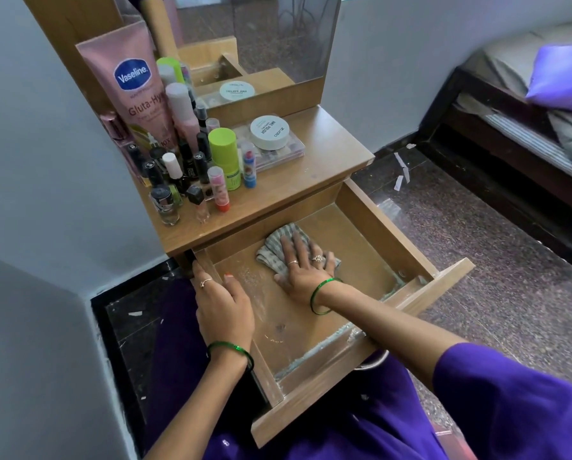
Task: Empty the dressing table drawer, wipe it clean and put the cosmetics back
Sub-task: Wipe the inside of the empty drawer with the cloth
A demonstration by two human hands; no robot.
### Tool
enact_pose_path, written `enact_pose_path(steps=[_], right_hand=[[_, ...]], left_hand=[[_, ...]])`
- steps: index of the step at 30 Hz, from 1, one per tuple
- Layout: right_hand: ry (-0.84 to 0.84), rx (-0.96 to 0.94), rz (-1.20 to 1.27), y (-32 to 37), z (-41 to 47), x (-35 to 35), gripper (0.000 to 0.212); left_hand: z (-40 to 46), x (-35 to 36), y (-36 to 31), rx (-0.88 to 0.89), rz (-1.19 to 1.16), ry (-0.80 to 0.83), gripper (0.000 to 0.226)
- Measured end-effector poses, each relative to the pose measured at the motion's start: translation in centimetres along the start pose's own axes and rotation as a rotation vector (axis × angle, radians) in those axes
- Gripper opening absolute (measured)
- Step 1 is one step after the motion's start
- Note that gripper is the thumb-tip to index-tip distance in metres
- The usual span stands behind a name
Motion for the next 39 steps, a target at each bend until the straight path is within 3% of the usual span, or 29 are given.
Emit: enact_pose_path(steps=[13, 20, 27, 32, 35, 39], right_hand=[[0.149, -0.226, -0.026, 7.5, -0.4, 3.5, 0.077], [0.127, -0.326, -0.074, 8.3, -0.3, 3.3, 0.073], [0.049, -0.467, -0.311, 8.3, -0.1, 1.7, 0.067], [0.110, -0.604, -0.525, 8.2, -1.7, 1.0, 0.075], [0.168, -0.666, -0.508, 8.1, -3.4, 0.0, 0.060], [0.154, -0.558, -0.300, 7.2, -3.9, -2.3, 0.015]], left_hand=[[0.2, -0.2, 0.1, 0.017, -0.020, -0.033, 0.049], [0.0, -0.4, 0.1, 0.001, -0.015, -0.043, 0.049], [0.0, -0.5, 0.1, -0.012, -0.006, -0.049, 0.049], [0.0, -0.4, 0.2, -0.046, 0.001, -0.027, 0.049], [-0.1, -0.4, 0.2, -0.058, -0.018, -0.002, 0.050], [0.0, -0.5, 0.3, -0.056, -0.049, 0.009, 0.050]])
Point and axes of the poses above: each hand's wrist, its own z-axis towards the middle knuckle, its own x-axis out of the palm, y = z × x, the point moved 9 cm from there along z, towards the middle knuckle, and after that the axes turned 15 degrees about -x, right-handed, at the moved point
